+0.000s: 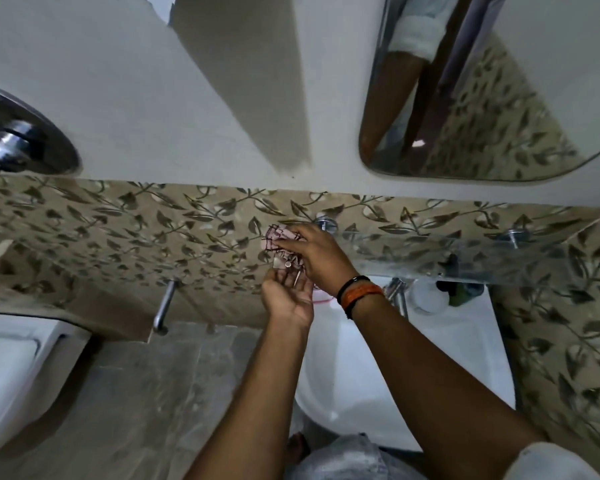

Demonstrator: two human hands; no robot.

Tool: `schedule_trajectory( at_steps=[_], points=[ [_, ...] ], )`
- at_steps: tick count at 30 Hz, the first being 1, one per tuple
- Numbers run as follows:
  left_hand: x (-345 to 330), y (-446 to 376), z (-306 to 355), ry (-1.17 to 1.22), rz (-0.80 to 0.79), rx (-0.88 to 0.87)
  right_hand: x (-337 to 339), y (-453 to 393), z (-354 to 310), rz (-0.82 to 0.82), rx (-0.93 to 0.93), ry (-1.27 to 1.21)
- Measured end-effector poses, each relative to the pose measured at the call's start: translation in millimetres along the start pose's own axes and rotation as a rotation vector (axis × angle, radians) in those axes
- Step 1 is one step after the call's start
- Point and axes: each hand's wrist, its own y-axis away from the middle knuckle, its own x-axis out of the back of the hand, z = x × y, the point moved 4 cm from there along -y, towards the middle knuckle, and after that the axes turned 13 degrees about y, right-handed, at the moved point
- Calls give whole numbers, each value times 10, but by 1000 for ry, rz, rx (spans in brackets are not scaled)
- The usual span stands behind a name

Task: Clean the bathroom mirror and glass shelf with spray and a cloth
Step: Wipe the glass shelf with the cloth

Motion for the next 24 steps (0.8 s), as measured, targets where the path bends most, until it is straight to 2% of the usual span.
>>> schedule_trajectory(
  at_steps=[5, 10, 15, 19, 21, 24],
  points=[
    [-50, 113, -333, 153, -15, 41, 157, 354, 227, 21, -100, -15],
    [-46, 149, -865, 122, -60, 176, 357, 856, 820, 118, -181, 49],
    [-27, 128, -1145, 37, -92, 192, 662, 1579, 1630, 233, -484, 71],
    [-44, 46, -1216, 23, -80, 200, 1033, 2343, 2412, 407, -726, 155],
    [-68, 80, -1243, 27, -99, 207, 1160, 2630, 2745, 450, -793, 180],
    [-90, 125, -1352, 53, -128, 229, 1221, 2778, 3039, 418, -833, 240]
  ],
)
